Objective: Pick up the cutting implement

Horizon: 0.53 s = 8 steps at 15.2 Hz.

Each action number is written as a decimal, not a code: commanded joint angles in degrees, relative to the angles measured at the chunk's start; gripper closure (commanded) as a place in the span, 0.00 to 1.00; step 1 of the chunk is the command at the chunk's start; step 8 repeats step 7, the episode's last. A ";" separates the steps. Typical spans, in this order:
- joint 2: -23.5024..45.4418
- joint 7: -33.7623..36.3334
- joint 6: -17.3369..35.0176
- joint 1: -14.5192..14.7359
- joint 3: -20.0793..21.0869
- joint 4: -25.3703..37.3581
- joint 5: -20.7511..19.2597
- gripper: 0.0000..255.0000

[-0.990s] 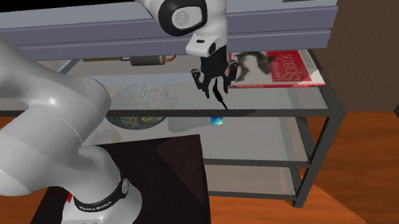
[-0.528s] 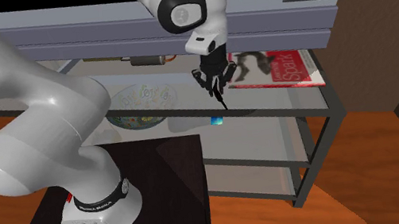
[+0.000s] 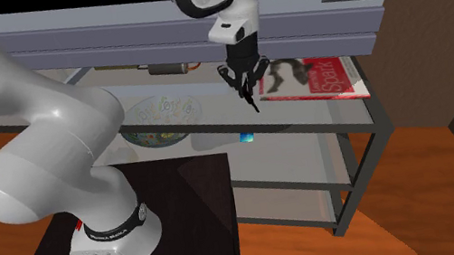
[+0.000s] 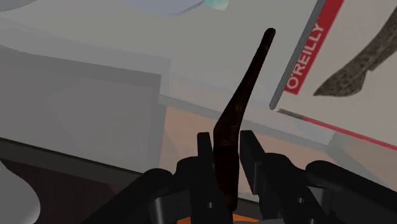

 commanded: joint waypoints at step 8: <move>-2.86 -0.29 -5.59 1.48 -3.57 2.48 -0.56 1.00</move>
